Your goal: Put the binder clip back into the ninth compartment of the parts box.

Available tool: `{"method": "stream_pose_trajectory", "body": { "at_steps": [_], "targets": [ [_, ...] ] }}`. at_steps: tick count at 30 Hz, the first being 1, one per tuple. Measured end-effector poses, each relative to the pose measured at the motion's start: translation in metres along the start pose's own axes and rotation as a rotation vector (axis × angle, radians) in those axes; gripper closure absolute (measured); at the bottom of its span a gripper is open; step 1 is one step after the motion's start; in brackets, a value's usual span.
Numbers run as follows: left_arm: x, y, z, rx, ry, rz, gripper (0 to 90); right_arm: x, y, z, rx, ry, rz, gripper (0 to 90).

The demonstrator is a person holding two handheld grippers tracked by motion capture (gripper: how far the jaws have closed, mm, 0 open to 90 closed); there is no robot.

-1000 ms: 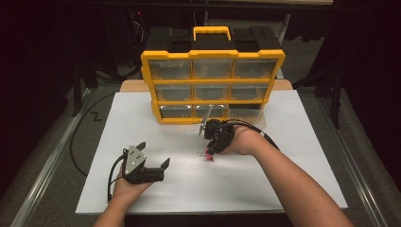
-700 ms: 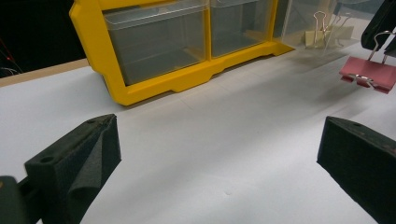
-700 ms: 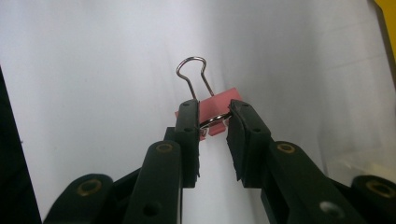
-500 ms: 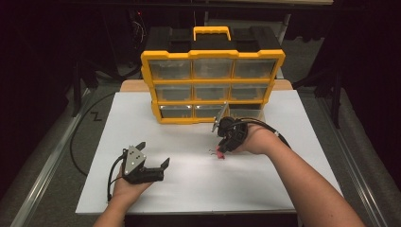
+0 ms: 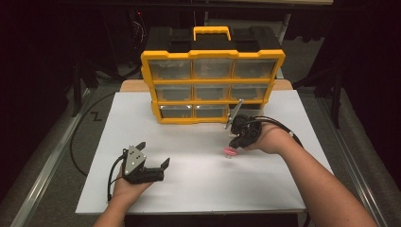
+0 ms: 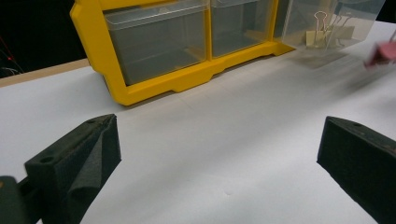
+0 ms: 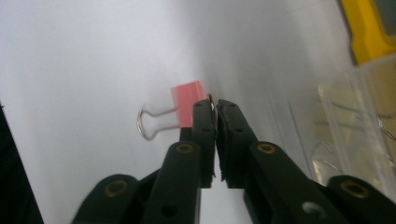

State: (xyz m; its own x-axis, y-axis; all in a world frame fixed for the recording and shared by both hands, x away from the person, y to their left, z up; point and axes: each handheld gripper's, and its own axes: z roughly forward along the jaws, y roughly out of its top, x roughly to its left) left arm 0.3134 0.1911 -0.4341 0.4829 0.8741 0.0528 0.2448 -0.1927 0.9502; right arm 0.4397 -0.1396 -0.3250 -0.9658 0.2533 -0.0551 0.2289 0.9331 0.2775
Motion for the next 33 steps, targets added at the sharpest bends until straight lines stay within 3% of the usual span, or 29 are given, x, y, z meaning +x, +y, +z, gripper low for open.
{"method": "stream_pose_trajectory", "body": {
  "at_steps": [3, 12, 20, 33],
  "targets": [
    [0.000, 0.000, 0.000, 0.001, 0.001, 0.001, 0.3, -0.002, -0.004, -0.004, 0.002, -0.042, 0.037, 90.0],
    [0.000, 0.000, 0.001, 0.004, 0.001, 0.000, 0.3, -0.008, -0.013, -0.011, 0.005, -0.012, 0.036, 90.0],
    [0.000, 0.000, 0.000, 0.006, 0.001, 0.001, 0.3, -0.013, -0.022, -0.021, 0.021, -0.017, 0.050, 90.0],
    [0.001, -0.001, 0.000, 0.005, 0.008, -0.007, 0.3, -0.028, -0.025, -0.049, 0.018, -0.006, 0.075, 90.0]
  ]
}}
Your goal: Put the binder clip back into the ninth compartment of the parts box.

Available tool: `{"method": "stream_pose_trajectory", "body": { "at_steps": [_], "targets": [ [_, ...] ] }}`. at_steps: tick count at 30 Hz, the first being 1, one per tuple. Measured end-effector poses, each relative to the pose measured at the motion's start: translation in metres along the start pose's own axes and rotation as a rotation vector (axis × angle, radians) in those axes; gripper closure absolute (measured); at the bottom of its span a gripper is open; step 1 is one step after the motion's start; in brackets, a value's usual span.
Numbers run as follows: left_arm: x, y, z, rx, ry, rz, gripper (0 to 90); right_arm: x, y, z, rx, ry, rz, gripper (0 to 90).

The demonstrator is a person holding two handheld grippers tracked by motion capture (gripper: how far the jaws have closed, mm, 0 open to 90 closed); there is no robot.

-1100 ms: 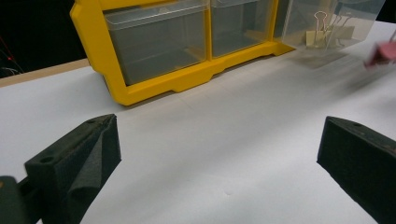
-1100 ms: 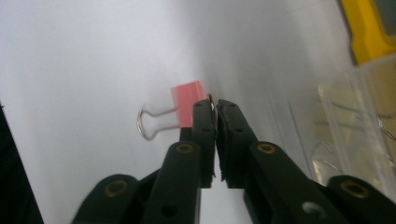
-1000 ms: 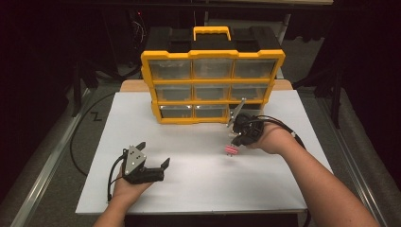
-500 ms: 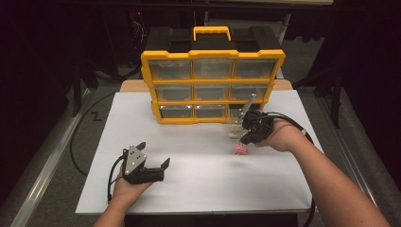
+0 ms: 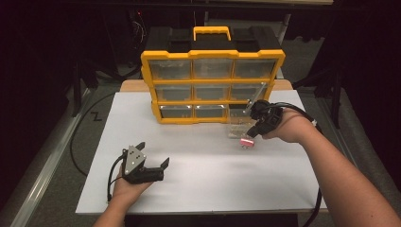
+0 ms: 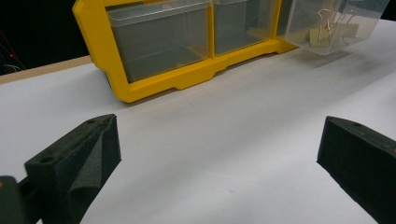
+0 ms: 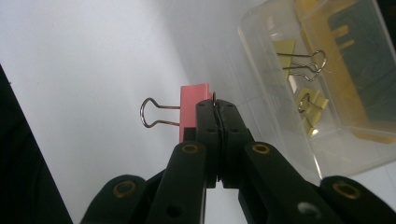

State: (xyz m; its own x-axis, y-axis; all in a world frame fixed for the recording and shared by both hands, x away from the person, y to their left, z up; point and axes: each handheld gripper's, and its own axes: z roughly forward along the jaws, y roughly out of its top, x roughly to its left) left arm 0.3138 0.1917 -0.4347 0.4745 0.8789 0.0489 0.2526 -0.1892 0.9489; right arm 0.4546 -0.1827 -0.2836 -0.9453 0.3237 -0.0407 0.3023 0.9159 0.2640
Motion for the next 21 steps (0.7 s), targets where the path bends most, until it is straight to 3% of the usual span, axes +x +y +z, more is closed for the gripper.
{"method": "stream_pose_trajectory", "body": {
  "at_steps": [15, 21],
  "targets": [
    [0.001, 0.000, -0.001, -0.004, -0.003, -0.003, 0.3, -0.011, 0.011, -0.038, -0.015, -0.045, 0.026, 90.0],
    [0.001, 0.000, -0.001, -0.003, -0.003, -0.004, 0.3, -0.015, 0.019, -0.045, -0.002, -0.062, 0.022, 90.0]
  ]
}}
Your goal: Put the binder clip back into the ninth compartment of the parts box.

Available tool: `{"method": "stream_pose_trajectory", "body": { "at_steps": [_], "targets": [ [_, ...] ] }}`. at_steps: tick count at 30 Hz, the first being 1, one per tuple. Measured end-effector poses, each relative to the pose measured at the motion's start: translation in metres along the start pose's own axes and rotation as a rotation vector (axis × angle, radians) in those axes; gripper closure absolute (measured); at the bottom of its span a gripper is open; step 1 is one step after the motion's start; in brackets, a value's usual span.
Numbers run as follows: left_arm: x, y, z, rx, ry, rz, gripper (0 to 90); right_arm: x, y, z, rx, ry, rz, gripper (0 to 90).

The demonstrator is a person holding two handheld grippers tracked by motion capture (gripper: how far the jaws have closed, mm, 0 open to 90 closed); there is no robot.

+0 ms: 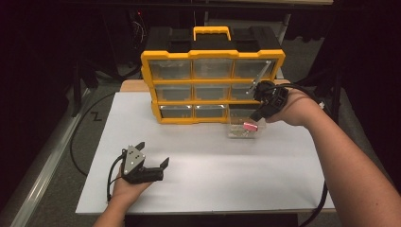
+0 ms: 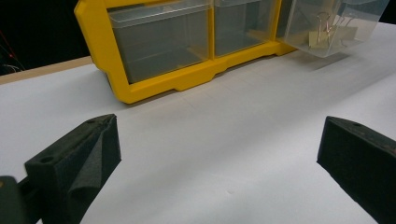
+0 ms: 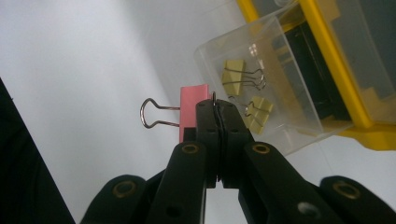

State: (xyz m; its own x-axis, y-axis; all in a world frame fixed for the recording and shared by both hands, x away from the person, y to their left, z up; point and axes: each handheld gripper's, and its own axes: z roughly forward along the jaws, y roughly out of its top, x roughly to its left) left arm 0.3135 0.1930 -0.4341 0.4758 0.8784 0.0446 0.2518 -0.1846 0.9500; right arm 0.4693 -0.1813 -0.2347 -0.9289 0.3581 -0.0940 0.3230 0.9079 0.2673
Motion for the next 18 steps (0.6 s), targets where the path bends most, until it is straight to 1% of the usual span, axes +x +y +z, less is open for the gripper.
{"method": "stream_pose_trajectory", "body": {
  "at_steps": [5, 8, 11, 14, 15, 17, 18],
  "targets": [
    [0.000, 0.000, 0.000, -0.002, 0.000, -0.001, 0.3, -0.007, 0.005, -0.004, 0.000, -0.019, 0.011, 90.0],
    [0.000, 0.000, 0.000, -0.002, 0.000, -0.001, 0.3, -0.013, 0.007, -0.004, 0.009, -0.035, 0.026, 90.0],
    [0.000, 0.000, 0.000, -0.003, 0.000, -0.002, 0.3, -0.017, 0.008, -0.004, 0.012, -0.042, 0.039, 90.0],
    [0.000, 0.000, -0.001, -0.002, 0.001, -0.003, 0.3, -0.022, 0.008, -0.003, 0.005, -0.049, 0.049, 90.0],
    [0.000, 0.000, -0.001, -0.002, 0.001, -0.004, 0.3, -0.025, 0.009, -0.002, 0.014, -0.052, 0.054, 90.0],
    [0.001, 0.000, -0.001, -0.003, 0.001, -0.005, 0.3, -0.026, 0.009, -0.001, 0.014, -0.053, 0.057, 90.0],
    [0.001, 0.000, 0.000, -0.004, 0.001, -0.005, 0.3, -0.028, 0.009, 0.000, 0.022, -0.056, 0.059, 90.0]
  ]
}}
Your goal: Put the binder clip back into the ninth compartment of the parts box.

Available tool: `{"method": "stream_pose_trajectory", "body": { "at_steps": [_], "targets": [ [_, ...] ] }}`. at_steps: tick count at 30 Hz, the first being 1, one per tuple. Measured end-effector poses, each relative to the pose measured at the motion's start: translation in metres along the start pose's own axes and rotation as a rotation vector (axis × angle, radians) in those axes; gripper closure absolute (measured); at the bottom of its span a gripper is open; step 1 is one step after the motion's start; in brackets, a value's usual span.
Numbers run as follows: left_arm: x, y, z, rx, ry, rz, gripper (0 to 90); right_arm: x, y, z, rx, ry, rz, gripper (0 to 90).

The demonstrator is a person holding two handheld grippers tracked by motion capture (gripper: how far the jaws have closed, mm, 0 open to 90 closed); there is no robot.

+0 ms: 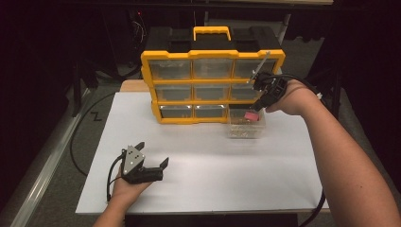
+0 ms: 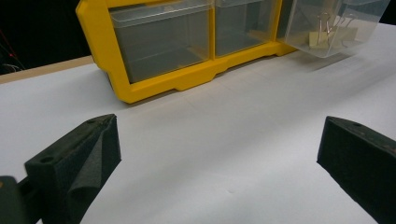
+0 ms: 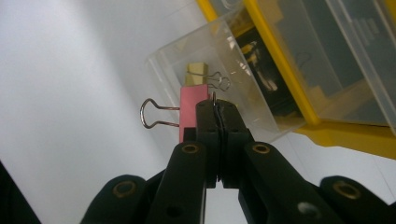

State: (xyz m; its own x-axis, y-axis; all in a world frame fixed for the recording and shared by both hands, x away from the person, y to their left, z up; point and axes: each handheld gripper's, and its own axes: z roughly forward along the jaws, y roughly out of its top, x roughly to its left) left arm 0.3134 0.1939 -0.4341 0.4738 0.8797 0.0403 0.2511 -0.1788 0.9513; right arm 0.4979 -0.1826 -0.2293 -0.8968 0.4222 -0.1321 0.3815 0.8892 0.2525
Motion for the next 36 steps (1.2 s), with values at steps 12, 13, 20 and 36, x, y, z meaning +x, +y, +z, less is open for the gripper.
{"method": "stream_pose_trajectory", "body": {
  "at_steps": [12, 13, 20, 36],
  "targets": [
    [0.000, 0.000, 0.000, 0.001, 0.000, 0.003, 0.3, -0.013, 0.004, 0.013, 0.006, -0.043, 0.028, 90.0],
    [0.000, 0.000, 0.000, 0.001, 0.001, 0.001, 0.3, -0.014, 0.004, 0.015, 0.014, -0.043, 0.037, 90.0],
    [0.000, 0.000, -0.001, -0.001, -0.002, 0.000, 0.3, -0.019, 0.002, 0.024, 0.024, -0.050, 0.051, 90.0],
    [-0.001, -0.001, 0.000, 0.005, -0.001, 0.008, 0.3, -0.022, -0.005, 0.036, 0.040, -0.042, 0.088, 72.6]
  ]
}}
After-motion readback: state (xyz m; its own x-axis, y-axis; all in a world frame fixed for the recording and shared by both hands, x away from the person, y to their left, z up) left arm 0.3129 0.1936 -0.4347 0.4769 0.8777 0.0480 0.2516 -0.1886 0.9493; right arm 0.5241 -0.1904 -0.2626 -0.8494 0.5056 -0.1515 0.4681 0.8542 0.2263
